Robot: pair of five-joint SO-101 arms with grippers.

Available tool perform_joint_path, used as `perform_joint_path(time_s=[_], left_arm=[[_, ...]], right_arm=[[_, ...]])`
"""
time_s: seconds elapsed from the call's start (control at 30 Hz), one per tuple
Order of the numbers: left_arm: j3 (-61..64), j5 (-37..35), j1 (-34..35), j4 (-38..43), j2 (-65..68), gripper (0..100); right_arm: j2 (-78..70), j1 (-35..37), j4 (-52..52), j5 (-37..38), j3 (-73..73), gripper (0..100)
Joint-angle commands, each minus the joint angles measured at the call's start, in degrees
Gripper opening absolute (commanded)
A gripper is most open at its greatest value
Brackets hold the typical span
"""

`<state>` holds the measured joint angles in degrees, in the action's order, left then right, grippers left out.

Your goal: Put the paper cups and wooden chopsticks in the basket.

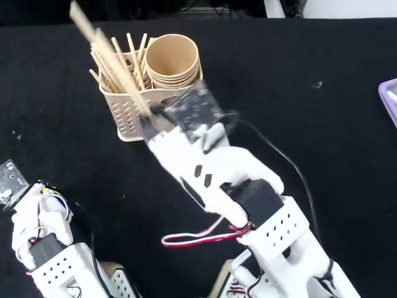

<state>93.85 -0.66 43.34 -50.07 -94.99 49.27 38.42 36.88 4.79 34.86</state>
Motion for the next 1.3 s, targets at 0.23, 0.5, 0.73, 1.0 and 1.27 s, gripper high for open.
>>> perform_joint_path(time_s=[0.23,0.5,0.73,1.0,1.27], left_arm=[[-2.15,-0.53,0.66,1.05,-0.62,11],[-2.15,-0.53,0.66,1.05,-0.62,11],[-2.15,-0.53,0.66,1.05,-0.62,11],[-2.15,-0.53,0.57,1.05,-0.62,11],[-2.15,-0.53,0.4,1.05,-0.62,11]], right_arm=[[-18.86,-1.32,-47.91,-4.22,-1.1,1.1],[-31.78,-4.04,-44.75,-4.48,-9.19,1.1],[-22.02,-2.73,-33.67,-4.57,-6.02,1.2],[-14.46,-2.55,-24.44,-4.48,-2.59,2.2],[-11.21,1.67,-4.13,-4.57,-2.68,20.9]])
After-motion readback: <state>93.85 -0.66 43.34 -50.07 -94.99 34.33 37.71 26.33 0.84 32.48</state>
